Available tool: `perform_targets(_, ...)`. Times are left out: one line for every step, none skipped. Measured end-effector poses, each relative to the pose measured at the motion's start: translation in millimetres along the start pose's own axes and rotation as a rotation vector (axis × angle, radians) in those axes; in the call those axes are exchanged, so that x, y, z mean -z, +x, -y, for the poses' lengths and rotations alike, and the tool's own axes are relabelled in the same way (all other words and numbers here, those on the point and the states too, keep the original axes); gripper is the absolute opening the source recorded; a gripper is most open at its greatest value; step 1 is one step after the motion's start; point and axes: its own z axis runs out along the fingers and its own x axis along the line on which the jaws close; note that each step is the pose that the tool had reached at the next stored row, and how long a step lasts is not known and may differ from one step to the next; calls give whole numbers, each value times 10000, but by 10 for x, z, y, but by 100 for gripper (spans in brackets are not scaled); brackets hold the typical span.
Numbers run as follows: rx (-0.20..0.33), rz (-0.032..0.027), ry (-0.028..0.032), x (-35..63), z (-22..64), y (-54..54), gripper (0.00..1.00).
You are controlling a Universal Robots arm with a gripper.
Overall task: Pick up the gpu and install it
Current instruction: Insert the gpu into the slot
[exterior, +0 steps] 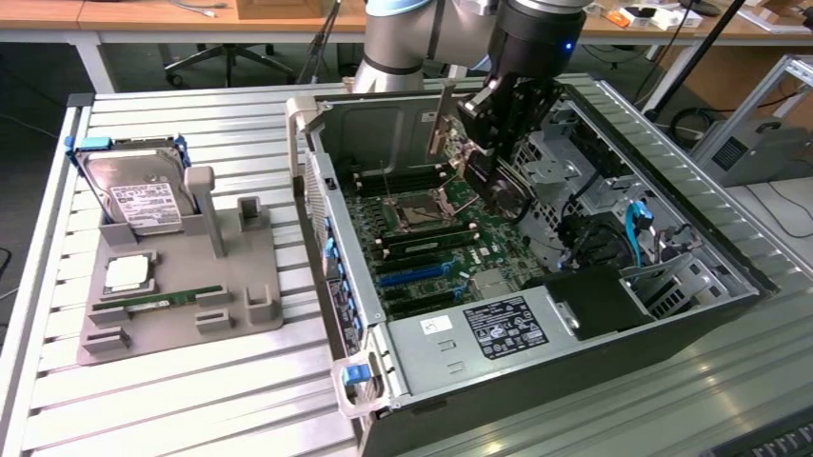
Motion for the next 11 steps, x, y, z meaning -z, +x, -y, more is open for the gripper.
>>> perform_targets(38,2,-1,0,0,0,27)
perform_targets(61,4,0,0,0,0,27)
perform_targets(86,6,-1,0,0,0,27)
perform_targets(203,13,-2,-1,0,0,27)
perform_targets(311,20,-3,-1,0,0,27)
perform_targets(401,26,-3,-1,0,0,27)
perform_targets(504,33,-4,-1,0,0,27)
perform_targets(740,49,-7,-2,0,0,27)
perform_targets(915,61,-8,-2,0,0,27)
perform_targets(1064,70,-10,-3,0,0,27)
perform_targets(1174,78,-10,-3,0,0,27)
